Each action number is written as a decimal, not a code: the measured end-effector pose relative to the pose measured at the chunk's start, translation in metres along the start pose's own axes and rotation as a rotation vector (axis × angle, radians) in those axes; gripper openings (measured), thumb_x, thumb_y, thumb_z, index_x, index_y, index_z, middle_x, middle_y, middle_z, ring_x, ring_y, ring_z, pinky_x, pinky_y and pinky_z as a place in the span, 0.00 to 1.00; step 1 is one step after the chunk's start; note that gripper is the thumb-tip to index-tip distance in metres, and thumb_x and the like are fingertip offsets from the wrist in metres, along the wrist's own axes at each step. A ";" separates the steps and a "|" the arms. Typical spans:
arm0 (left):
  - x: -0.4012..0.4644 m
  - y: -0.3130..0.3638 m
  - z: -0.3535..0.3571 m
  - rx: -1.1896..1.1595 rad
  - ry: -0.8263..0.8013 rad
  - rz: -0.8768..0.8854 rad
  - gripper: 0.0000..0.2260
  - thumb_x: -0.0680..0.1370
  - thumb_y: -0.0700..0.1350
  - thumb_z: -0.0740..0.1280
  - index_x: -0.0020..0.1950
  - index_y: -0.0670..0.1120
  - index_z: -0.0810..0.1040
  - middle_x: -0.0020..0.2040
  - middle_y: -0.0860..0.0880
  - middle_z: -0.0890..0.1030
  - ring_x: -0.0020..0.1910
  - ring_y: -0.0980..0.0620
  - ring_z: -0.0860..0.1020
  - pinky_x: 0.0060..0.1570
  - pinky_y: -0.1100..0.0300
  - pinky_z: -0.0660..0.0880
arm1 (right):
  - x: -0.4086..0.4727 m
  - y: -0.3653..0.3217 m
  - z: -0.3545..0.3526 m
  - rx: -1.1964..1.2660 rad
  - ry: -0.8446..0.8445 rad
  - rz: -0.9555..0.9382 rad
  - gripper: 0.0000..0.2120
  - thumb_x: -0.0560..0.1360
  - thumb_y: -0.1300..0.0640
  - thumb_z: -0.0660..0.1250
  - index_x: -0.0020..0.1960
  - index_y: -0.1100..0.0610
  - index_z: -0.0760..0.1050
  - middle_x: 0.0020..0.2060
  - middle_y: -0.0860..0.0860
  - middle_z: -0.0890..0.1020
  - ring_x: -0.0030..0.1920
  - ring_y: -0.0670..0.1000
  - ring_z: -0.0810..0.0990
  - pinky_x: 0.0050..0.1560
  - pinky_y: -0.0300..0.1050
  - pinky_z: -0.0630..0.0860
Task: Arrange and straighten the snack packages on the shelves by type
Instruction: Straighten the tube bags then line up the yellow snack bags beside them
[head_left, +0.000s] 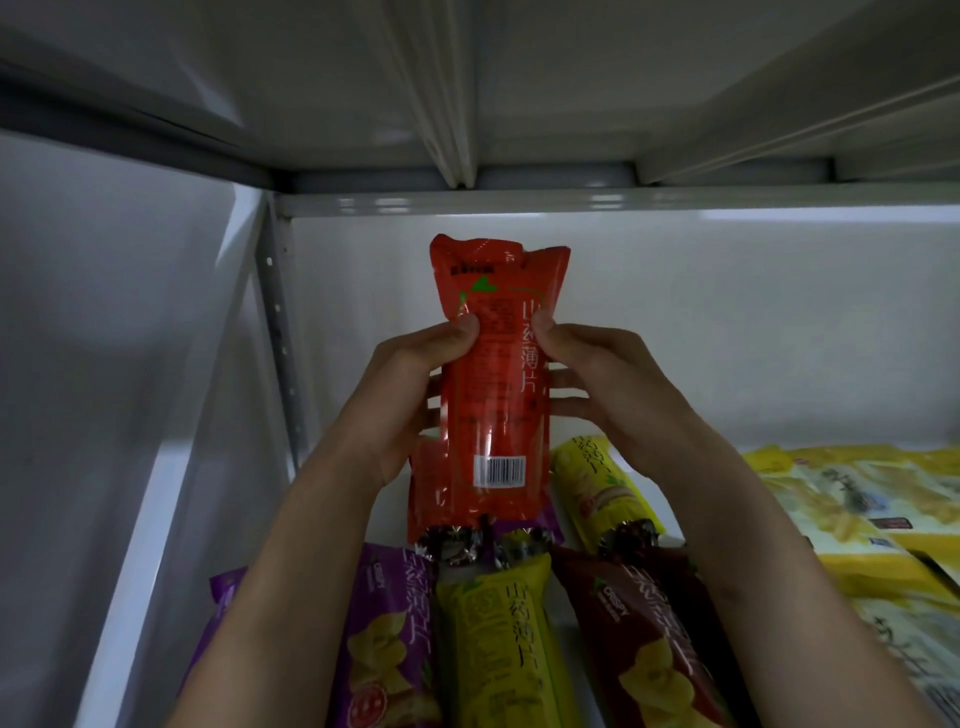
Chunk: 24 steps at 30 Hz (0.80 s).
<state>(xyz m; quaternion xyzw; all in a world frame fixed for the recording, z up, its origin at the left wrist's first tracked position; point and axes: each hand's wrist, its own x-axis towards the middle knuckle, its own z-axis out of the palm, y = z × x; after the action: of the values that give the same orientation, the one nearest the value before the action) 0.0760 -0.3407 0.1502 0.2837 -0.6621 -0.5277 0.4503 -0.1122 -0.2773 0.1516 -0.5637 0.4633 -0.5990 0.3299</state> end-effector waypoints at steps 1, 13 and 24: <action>0.000 0.000 0.000 0.010 -0.011 0.001 0.23 0.74 0.62 0.69 0.63 0.51 0.85 0.56 0.51 0.87 0.57 0.47 0.86 0.58 0.47 0.81 | 0.000 0.001 -0.001 -0.015 0.007 -0.014 0.19 0.81 0.43 0.68 0.58 0.58 0.86 0.50 0.51 0.89 0.52 0.51 0.88 0.50 0.44 0.84; -0.001 0.001 0.000 -0.009 0.053 0.072 0.18 0.81 0.58 0.65 0.60 0.48 0.86 0.55 0.49 0.88 0.55 0.49 0.86 0.56 0.50 0.81 | 0.002 0.002 0.003 -0.053 0.019 -0.051 0.18 0.80 0.43 0.69 0.58 0.55 0.86 0.50 0.49 0.89 0.53 0.50 0.87 0.57 0.49 0.83; 0.000 0.001 0.006 -0.041 0.026 0.140 0.21 0.77 0.60 0.66 0.59 0.46 0.85 0.55 0.48 0.88 0.57 0.50 0.85 0.60 0.52 0.80 | 0.003 0.009 0.003 -0.023 0.070 -0.190 0.11 0.80 0.55 0.71 0.58 0.61 0.85 0.51 0.55 0.89 0.54 0.55 0.88 0.63 0.60 0.82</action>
<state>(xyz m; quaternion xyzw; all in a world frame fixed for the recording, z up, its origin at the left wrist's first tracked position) 0.0704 -0.3381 0.1507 0.2341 -0.6632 -0.5046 0.5007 -0.1110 -0.2836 0.1443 -0.5876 0.4260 -0.6414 0.2487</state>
